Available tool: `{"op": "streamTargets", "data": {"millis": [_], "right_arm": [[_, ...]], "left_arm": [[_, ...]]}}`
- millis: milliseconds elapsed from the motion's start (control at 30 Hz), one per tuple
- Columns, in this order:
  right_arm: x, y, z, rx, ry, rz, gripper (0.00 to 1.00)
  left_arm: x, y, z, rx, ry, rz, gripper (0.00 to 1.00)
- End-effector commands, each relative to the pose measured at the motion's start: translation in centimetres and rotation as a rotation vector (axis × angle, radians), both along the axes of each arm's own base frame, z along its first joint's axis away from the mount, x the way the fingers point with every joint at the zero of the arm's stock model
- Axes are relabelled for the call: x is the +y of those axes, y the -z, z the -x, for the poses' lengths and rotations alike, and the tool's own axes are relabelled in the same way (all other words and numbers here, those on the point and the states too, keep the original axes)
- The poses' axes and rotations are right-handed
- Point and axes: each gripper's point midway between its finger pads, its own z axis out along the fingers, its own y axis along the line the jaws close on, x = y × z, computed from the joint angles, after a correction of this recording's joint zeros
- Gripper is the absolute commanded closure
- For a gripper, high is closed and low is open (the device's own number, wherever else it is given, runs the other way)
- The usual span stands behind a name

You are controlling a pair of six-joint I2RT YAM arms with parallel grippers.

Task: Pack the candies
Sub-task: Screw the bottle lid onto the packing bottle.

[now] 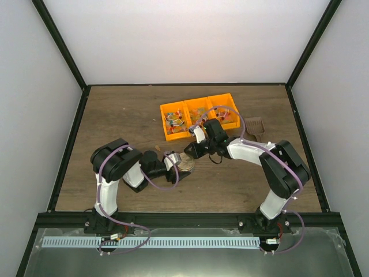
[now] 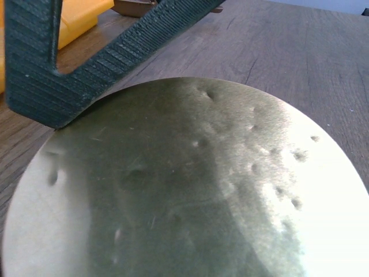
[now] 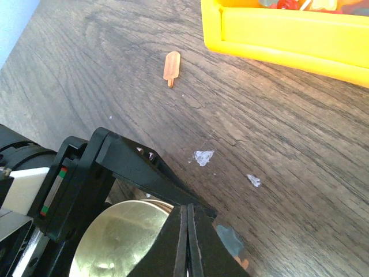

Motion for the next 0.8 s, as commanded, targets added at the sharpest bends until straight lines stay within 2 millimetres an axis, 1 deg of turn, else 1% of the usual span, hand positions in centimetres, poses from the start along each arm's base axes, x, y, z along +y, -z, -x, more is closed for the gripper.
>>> {"op": "streamTargets", "data": {"millis": [0, 100, 200, 533, 633, 767], "right_arm": [[-1.8, 4.1, 5.6, 0.202, -0.059, 0.052, 0.99], [-2.5, 4.8, 7.1, 0.239, -0.058, 0.037, 0.99], [-3.1, 5.1, 8.5, 0.27, -0.05, 0.017, 0.99], [-4.3, 4.2, 11.6, 0.325, -0.025, -0.058, 0.99], [-4.5, 4.1, 12.5, 0.342, -0.021, -0.075, 0.99], [-4.0, 3.4, 13.6, 0.349, -0.018, -0.101, 0.99]], "left_arm": [[1.3, 2.5, -0.2, 0.13, -0.088, -0.049, 0.16], [1.5, 2.8, -0.6, 0.142, -0.11, -0.059, 0.16], [1.6, 2.9, -0.8, 0.148, -0.124, -0.065, 0.16], [2.1, 3.8, -1.5, 0.163, -0.166, -0.095, 0.16], [2.1, 4.0, -1.6, 0.169, -0.168, -0.101, 0.16], [2.1, 4.0, -1.5, 0.165, -0.166, -0.101, 0.16]]}}
